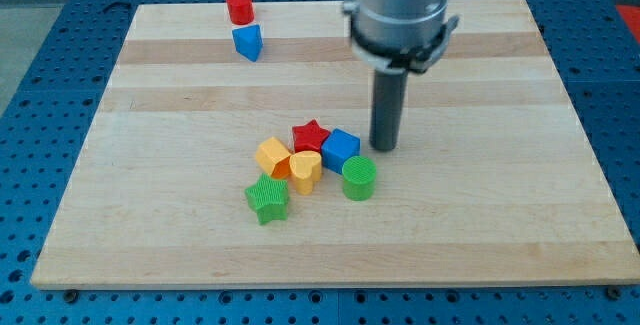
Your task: Move the blue triangle slighty left and down
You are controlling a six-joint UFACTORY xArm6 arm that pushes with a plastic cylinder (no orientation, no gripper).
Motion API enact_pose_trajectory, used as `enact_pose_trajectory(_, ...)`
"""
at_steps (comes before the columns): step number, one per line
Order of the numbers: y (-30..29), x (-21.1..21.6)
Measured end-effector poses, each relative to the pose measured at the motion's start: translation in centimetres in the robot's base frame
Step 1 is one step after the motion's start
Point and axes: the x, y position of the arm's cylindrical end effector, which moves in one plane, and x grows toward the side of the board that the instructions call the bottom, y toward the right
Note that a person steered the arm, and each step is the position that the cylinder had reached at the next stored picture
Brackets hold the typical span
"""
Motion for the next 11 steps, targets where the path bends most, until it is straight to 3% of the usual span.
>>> enact_pose_trajectory(1, 1.3, -8.2)
enact_pose_trajectory(2, -1.7, -16.2)
enact_pose_trajectory(3, -7.7, -19.6)
enact_pose_trajectory(5, -18.6, -14.7)
enact_pose_trajectory(6, -22.0, -16.6)
enact_pose_trajectory(7, -23.1, -20.3)
enact_pose_trajectory(8, -26.9, -20.3)
enact_pose_trajectory(9, -30.6, -19.1)
enact_pose_trajectory(10, -30.9, -15.0)
enact_pose_trajectory(11, -30.6, -14.6)
